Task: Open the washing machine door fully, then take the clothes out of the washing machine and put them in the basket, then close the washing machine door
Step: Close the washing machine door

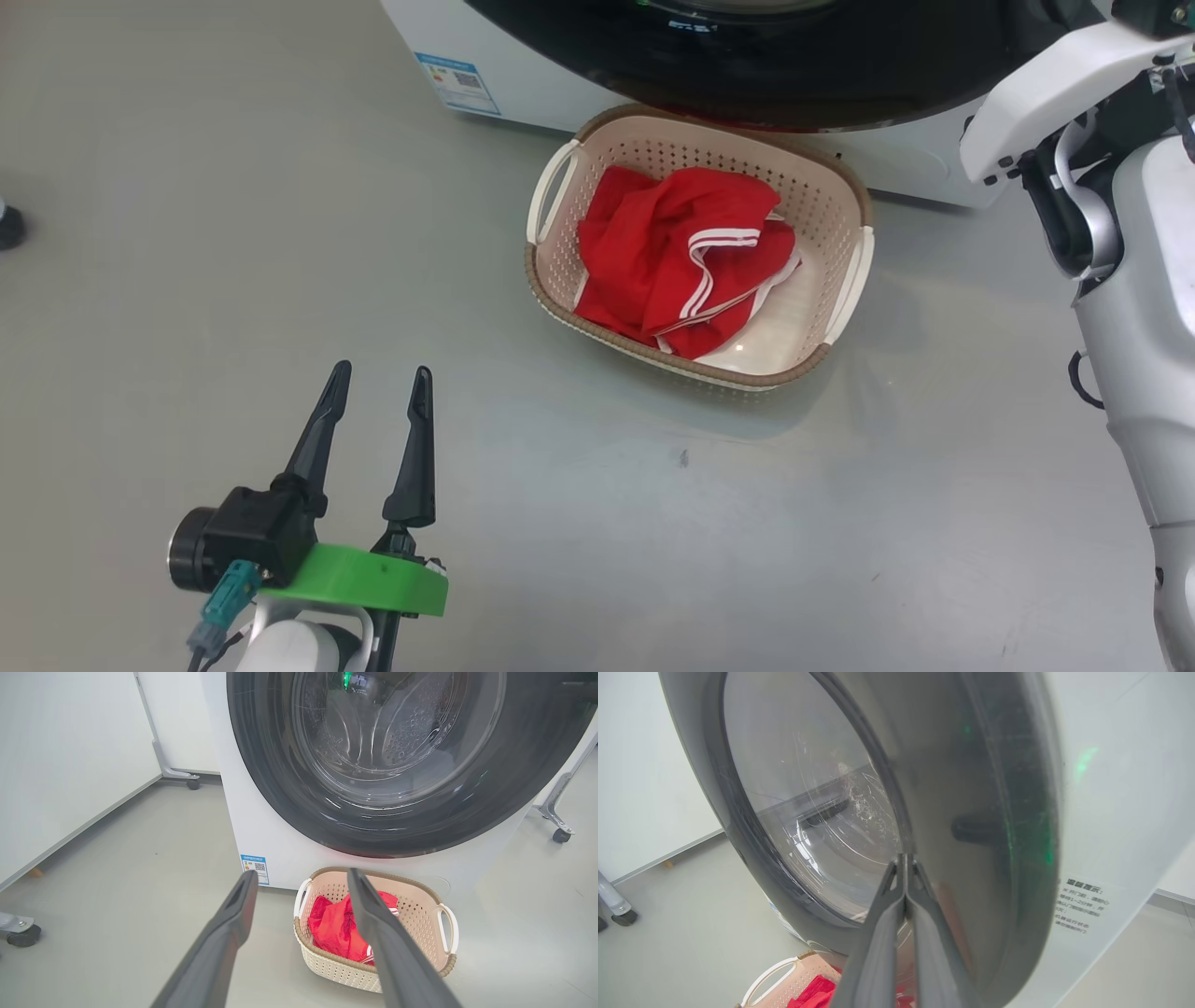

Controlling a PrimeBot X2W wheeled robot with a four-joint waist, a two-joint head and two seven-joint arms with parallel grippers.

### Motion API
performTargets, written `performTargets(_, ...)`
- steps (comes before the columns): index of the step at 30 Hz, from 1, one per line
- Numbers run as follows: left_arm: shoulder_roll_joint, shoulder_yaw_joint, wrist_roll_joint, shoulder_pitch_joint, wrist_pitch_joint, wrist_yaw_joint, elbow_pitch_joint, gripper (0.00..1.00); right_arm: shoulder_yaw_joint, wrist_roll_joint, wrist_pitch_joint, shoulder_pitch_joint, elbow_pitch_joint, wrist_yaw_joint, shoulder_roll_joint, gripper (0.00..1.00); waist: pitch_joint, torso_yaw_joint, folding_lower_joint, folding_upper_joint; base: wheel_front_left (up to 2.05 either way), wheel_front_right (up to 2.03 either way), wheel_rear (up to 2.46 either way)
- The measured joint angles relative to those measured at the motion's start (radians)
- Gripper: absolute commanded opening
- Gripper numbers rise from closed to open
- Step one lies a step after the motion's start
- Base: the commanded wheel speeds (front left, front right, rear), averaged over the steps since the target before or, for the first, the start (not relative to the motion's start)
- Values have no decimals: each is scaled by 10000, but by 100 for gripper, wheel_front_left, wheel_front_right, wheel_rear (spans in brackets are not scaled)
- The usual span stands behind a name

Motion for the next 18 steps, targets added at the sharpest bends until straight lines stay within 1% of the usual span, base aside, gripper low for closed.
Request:
performTargets(6,-31,17,-19,-115,0,-4,79,100,-81,15,-249,-392,435,17,23,0,205,277,0,0,0,0,0)
performTargets(18,-90,29,-44,-319,-4,-81,196,100,-299,13,-600,-1171,1099,73,-82,0,447,414,-1,0,0,0,0)
